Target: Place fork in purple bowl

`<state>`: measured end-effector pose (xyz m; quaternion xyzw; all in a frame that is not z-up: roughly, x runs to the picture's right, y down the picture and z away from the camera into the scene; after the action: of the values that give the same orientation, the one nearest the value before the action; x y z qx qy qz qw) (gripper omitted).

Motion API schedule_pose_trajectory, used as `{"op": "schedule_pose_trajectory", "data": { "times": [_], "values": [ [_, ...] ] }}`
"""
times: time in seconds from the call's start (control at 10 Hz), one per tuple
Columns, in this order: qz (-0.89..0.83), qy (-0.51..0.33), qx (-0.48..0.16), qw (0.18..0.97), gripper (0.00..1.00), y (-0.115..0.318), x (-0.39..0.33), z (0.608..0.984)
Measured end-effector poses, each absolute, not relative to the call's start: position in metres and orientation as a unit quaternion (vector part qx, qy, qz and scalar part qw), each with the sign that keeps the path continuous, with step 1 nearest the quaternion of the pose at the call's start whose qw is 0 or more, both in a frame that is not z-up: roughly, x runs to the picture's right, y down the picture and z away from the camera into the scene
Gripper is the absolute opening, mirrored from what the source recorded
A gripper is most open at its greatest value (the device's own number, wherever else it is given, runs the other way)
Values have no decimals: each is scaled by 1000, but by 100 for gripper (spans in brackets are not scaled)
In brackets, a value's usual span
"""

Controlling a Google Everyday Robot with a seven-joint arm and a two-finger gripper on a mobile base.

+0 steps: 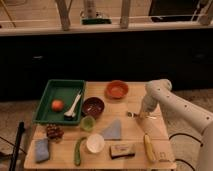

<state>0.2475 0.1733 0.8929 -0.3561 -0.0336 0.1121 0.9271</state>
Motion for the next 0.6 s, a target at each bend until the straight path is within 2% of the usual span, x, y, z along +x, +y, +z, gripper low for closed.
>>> {"op": "schedule_pose_trajectory", "data": {
  "times": [0.2,0.6],
  "values": [
    [109,-34,-348,930,0,164,248,904],
    [108,-34,-348,931,0,164,248,902]
  ]
}}
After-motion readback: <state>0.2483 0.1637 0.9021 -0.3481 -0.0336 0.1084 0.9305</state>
